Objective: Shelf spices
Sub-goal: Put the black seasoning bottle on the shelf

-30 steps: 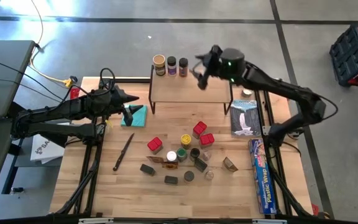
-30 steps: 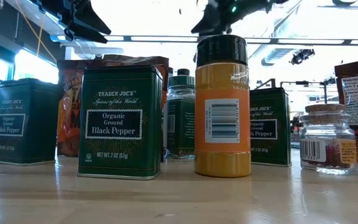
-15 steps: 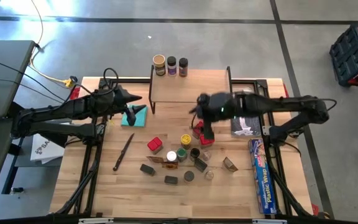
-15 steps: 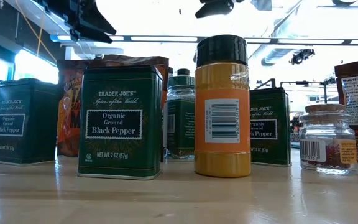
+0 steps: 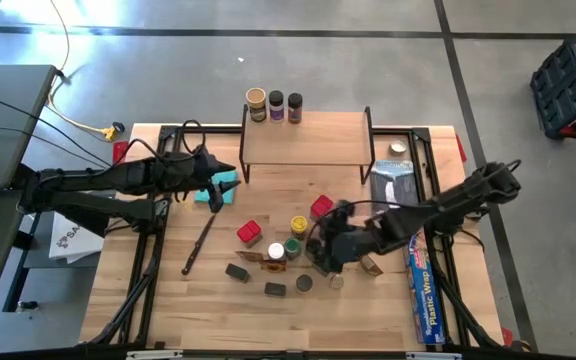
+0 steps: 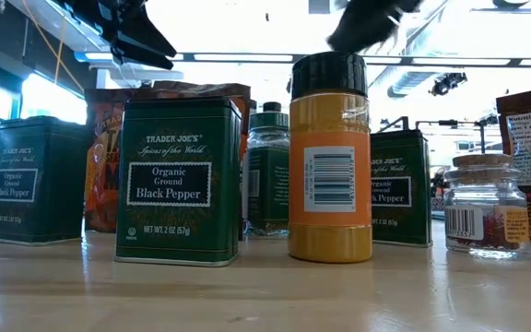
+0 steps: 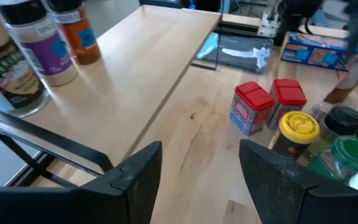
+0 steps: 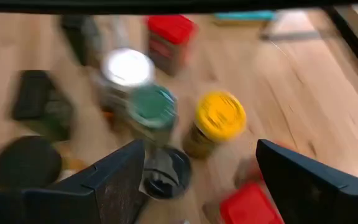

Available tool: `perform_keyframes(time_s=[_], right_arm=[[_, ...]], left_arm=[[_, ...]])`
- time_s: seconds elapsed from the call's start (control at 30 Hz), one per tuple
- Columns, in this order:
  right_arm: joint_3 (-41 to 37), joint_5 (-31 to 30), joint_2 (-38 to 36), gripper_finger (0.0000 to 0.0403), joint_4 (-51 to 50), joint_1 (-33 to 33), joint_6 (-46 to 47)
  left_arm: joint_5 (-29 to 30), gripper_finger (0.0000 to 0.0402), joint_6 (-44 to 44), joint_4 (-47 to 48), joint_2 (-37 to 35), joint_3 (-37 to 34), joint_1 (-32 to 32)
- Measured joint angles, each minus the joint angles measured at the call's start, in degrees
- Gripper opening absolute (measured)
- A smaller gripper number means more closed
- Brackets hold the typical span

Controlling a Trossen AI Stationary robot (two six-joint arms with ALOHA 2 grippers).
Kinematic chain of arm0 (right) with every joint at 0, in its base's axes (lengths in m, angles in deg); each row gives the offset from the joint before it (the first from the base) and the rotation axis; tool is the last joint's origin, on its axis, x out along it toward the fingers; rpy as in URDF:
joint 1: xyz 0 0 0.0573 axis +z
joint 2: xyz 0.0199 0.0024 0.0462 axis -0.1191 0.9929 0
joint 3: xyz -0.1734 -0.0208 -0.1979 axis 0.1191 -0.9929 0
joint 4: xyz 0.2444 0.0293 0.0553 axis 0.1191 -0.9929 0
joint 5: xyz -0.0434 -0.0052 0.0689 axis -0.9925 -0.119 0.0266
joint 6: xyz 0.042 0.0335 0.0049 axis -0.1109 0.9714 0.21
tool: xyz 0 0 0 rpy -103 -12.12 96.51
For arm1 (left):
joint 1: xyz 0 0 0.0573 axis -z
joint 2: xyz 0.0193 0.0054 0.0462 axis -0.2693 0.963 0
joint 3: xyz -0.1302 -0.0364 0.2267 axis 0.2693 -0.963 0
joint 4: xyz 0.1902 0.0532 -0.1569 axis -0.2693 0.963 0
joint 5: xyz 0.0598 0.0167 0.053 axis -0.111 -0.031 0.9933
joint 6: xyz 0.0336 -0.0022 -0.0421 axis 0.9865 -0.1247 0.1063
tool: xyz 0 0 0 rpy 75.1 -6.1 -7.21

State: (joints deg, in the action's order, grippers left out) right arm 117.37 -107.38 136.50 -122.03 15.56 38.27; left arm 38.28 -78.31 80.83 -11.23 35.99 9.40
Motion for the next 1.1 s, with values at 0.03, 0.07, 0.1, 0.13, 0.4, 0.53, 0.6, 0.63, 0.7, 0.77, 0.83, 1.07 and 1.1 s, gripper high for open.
perform_keyframes(time_s=[0.03,0.07,0.1,0.13,0.4,0.53,0.6,0.63,0.7,0.77,0.83,1.07,1.1], right_arm=[[-3.0,-1.4,-1.1,0.0305,2.0,0.7,3.1],[-5.9,-1.9,-2.2,0.0305,5.0,1.2,5.1],[-8.4,-1.6,-3.0,0.0305,9.5,1.4,6.0],[-10.8,-0.8,-3.5,0.0305,14.8,1.4,5.8],[-22.9,4.6,-3.2,0.0305,34.1,-0.6,0.8],[-25.0,6.4,-3.1,0.0305,37.2,-1.8,-0.6],[-25.5,8.8,-2.8,0.0305,39.8,-2.4,-1.2],[-25.5,9.7,-2.3,0.0305,40.9,-2.7,-1.7],[-25.5,10.7,-0.9,0.0305,42.8,-3.1,-3.0],[-25.5,10.9,0.8,0.0305,44.4,-3.3,-4.1],[-25.6,10.5,1.9,0.0305,44.8,-3.3,-4.6],[-25.6,8.7,2.2,0.0305,44.3,-3.3,-3.0],[-25.6,9.0,2.2,0.0305,44.1,-3.3,-3.0]], left_arm=[[0.0,0.0209,0.0,0.0,0.1,0.0,0.1],[0.1,0.0209,0.0,-0.1,0.2,0.0,0.2],[0.3,0.0209,0.0,-0.1,0.2,0.0,0.3],[0.6,0.0209,0.0,-0.2,0.2,0.0,0.3],[1.7,0.0209,-0.3,-1.4,0.2,0.0,0.3],[1.8,0.0209,-1.1,-2.7,0.2,0.0,0.3],[2.0,0.0209,-1.1,-2.7,0.2,0.0,0.3],[2.5,0.0209,-1.1,-2.7,0.2,0.0,0.3],[3.7,0.0209,-1.3,-2.7,0.2,0.0,0.3],[4.2,0.0209,-1.5,-2.6,0.2,0.0,0.3],[4.2,0.0209,-1.5,-2.6,0.2,0.0,0.3],[4.2,0.0209,-2.1,-2.6,0.1,0.0,0.3],[4.2,0.0209,-2.1,-2.6,0.1,0.0,0.3]])
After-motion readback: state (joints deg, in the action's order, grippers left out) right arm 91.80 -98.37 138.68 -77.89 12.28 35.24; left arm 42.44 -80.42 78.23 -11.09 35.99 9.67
